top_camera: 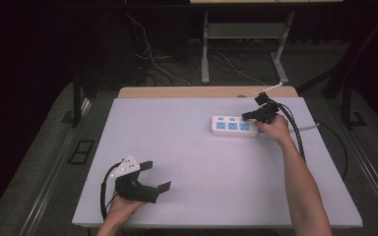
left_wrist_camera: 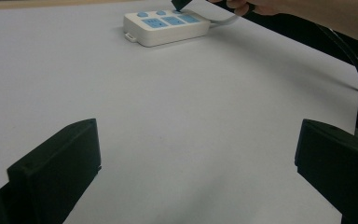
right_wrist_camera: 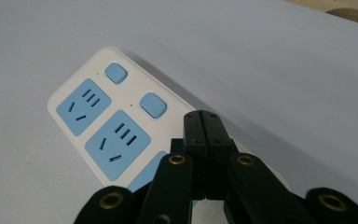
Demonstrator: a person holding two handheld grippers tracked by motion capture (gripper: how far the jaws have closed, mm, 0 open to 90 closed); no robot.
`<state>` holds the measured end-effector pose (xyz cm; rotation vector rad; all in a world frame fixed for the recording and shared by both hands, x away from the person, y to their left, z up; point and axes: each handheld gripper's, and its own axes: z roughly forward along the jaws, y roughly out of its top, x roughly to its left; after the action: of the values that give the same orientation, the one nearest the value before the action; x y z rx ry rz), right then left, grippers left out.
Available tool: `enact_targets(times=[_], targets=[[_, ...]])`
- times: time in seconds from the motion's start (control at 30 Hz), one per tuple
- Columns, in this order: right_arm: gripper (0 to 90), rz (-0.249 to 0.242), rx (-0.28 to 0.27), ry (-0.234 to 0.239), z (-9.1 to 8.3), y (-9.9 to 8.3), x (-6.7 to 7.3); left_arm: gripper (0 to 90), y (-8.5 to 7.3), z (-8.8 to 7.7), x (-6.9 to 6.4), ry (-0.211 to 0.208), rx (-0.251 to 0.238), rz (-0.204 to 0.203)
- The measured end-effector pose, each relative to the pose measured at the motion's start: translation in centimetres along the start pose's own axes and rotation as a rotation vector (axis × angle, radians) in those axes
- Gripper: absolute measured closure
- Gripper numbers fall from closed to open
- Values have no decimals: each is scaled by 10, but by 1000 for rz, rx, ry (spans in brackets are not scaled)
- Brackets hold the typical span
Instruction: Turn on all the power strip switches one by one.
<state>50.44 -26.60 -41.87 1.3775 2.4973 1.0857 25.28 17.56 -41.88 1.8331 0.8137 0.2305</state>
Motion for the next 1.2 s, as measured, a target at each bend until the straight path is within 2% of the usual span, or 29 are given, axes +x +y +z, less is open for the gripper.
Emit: enact_targets(times=[0.07,0.23,0.53,0.7,0.87,1.2], targets=[[899,-10,-3,-7,0,-1,1,0,0,0,0,0,0,1],[900,40,-33,37,0,-6,-6,0,0,0,-1,-1,1,3],[900,50,-25,34,1,-6,-6,0,0,0,-1,-4,3,3],[900,28,-20,20,2,-5,-4,0,0,0,-2,-6,1,4],[900,48,-24,35,2,-6,-6,0,-1,1,-2,-7,4,4],[900,9,-7,11,2,-4,-3,0,-1,1,0,-7,6,3]])
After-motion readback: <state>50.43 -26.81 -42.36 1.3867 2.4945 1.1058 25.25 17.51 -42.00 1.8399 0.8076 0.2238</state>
